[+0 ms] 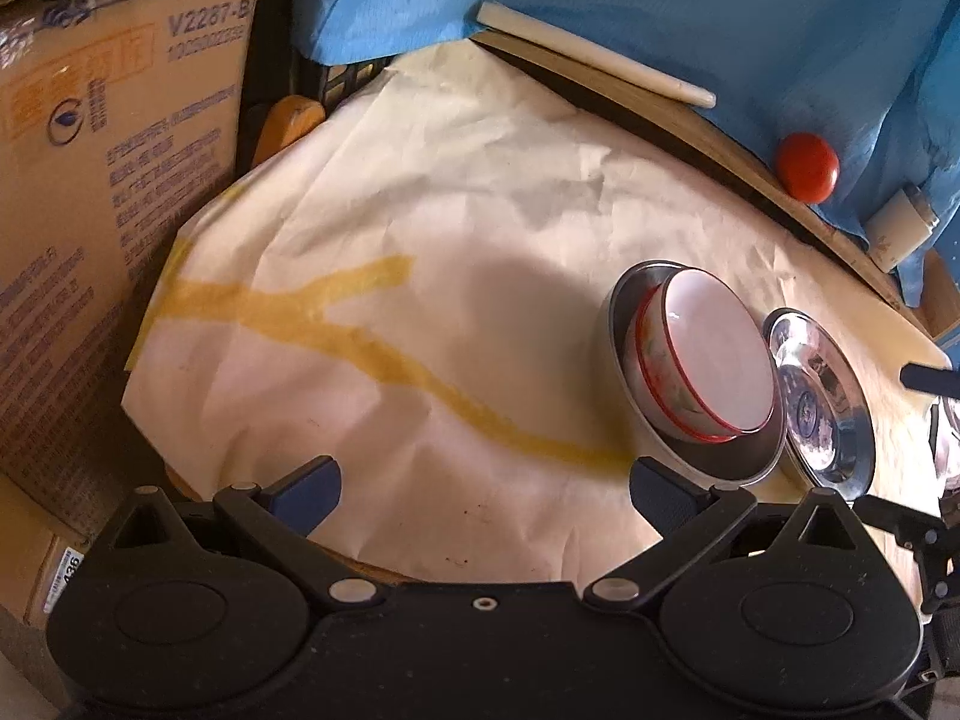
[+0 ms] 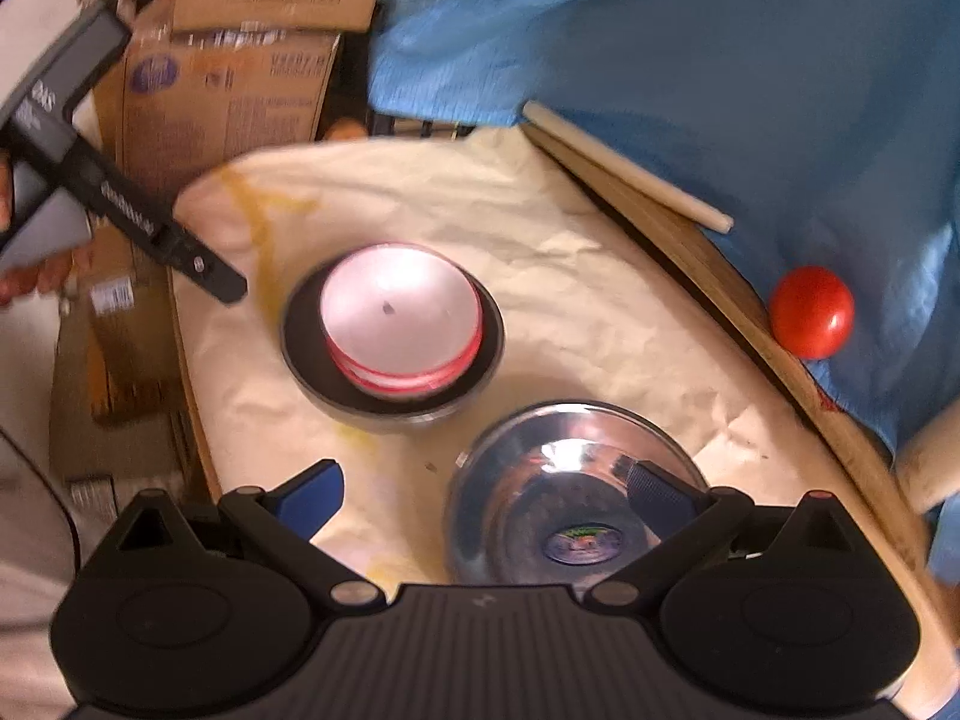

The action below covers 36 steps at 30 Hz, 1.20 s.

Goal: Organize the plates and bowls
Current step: 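Lift both tools away from the stacked bowls, then move both tools to opposite sides of the steel bowl rim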

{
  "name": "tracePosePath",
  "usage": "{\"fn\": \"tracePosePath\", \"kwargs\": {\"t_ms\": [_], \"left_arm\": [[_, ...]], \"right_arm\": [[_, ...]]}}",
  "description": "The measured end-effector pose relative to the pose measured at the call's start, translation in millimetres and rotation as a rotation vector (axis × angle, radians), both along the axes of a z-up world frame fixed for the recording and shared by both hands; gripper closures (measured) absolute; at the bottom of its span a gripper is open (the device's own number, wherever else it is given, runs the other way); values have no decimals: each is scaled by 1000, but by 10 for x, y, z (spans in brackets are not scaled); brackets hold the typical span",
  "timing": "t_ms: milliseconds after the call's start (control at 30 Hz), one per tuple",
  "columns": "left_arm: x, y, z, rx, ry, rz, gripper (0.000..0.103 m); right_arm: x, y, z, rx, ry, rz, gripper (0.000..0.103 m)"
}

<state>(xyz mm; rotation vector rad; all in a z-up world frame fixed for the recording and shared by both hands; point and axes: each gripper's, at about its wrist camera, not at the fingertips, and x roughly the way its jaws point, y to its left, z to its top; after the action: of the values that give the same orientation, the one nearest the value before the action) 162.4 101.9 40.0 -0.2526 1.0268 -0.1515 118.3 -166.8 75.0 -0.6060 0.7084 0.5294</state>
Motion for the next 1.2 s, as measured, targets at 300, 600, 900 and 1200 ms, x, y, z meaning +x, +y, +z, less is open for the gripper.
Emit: {"fn": "tracePosePath", "kwargs": {"t_ms": [300,600,900,1200], "left_arm": [[182,-219,183,24,2,-79,1],[407,-229,198,-15,71,4,1],[477,-141,23,-112,159,145,1],[512,-232,83,-131,158,132,3]], "right_arm": [[147,61,43,-119,-20,184,0],[561,156,115,-112,125,216,0],[921,207,88,-87,221,182,0],[1107,166,-16,-102,239,110,0]]}}
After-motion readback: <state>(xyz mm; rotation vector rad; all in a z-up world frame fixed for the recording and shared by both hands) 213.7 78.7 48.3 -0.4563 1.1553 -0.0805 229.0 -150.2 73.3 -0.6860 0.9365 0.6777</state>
